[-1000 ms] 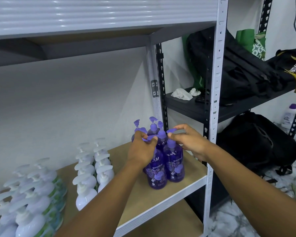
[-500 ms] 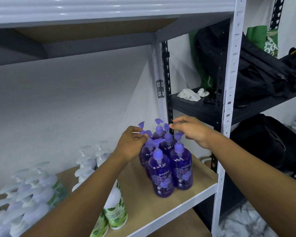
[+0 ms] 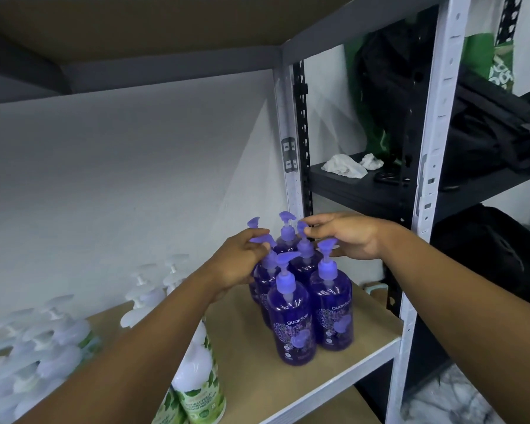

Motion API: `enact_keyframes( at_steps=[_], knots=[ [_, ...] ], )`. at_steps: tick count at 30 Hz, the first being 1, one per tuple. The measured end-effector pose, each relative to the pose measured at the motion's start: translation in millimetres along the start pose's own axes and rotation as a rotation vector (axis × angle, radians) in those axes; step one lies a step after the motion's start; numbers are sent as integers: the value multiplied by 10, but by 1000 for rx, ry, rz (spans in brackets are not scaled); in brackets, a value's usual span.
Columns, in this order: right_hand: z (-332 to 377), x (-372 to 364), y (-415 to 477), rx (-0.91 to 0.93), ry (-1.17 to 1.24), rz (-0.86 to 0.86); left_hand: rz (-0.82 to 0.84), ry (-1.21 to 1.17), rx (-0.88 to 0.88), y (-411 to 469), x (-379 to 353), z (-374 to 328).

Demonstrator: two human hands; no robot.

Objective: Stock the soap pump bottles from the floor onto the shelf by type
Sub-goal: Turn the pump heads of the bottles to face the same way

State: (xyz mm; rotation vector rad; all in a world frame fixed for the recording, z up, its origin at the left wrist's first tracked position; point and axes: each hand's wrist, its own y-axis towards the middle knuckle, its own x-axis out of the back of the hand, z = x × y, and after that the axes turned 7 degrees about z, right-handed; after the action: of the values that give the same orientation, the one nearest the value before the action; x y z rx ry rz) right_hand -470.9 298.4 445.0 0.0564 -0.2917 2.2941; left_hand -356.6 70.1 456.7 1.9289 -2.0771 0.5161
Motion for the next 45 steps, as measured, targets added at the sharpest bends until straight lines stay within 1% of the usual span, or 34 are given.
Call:
enact_keyframes(
  at_steps=[5,11,16,24,31,41,45],
  knots=[
    [3,1,-8,9,16,-22,-54,29,8,16,-46,-34],
    [46,-5,-18,-2,26,35,-82,31,7,30,-87,-44],
    [64,-43,-20,2,6,-42,-120,45,14,66,-124,-63],
    [88,-61,-14,-5,-22,-73,-156,53,13,126,-137,-42],
    [71,-79,-83,15,33,-67,-123,7,14,61,-109,-26],
    [71,-96,-105,11,40,-72,-134,11,-10,47,-103,-3],
    [125,-89,-104,4,70,-53,-101,-37,22,62,-58,-27]
  ],
)
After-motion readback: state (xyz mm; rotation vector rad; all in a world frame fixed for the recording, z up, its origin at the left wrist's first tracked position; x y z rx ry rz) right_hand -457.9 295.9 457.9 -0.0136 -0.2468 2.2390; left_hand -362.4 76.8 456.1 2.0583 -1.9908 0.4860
